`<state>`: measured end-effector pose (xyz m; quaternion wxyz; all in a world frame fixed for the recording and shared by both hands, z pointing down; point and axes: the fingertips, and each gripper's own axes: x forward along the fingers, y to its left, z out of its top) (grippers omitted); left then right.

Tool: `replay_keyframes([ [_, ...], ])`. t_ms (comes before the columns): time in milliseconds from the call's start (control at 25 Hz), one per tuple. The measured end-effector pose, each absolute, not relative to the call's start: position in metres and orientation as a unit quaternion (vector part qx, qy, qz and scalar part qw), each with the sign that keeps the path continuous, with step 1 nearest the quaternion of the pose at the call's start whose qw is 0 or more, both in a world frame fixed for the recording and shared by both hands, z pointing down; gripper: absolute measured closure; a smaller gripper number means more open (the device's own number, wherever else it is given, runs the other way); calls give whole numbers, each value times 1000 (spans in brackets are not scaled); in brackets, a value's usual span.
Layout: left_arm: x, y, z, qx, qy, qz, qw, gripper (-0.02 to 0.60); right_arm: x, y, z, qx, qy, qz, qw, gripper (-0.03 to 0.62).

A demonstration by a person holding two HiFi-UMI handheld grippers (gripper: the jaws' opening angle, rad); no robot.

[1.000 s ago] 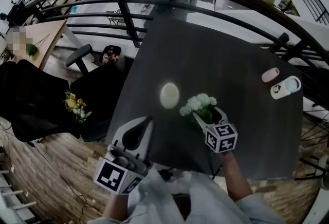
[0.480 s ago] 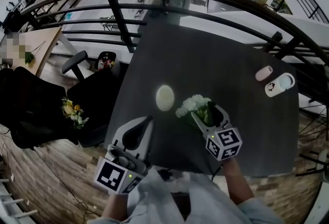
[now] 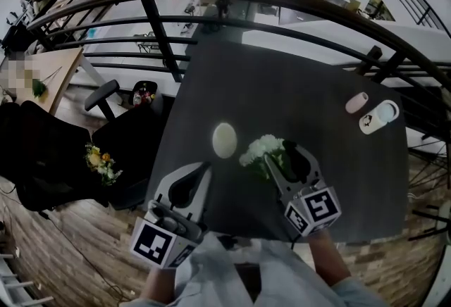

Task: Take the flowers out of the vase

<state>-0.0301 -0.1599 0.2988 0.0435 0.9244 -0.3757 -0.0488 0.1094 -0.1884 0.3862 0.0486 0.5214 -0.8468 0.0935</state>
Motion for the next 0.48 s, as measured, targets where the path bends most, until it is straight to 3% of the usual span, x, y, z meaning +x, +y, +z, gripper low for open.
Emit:
replay_keyframes([
  [120,-30,-159,292,926,-374,-48,29,583,104,-185,363,514,-854,74,34,398],
  [240,-27,-158,289,927,-371,-46,23,583,100,-182,340,510,-859,50,19,463],
  [480,-25,-154,281,929,-366,-50,22,583,93,-174,313,504,-863,16,1,499],
])
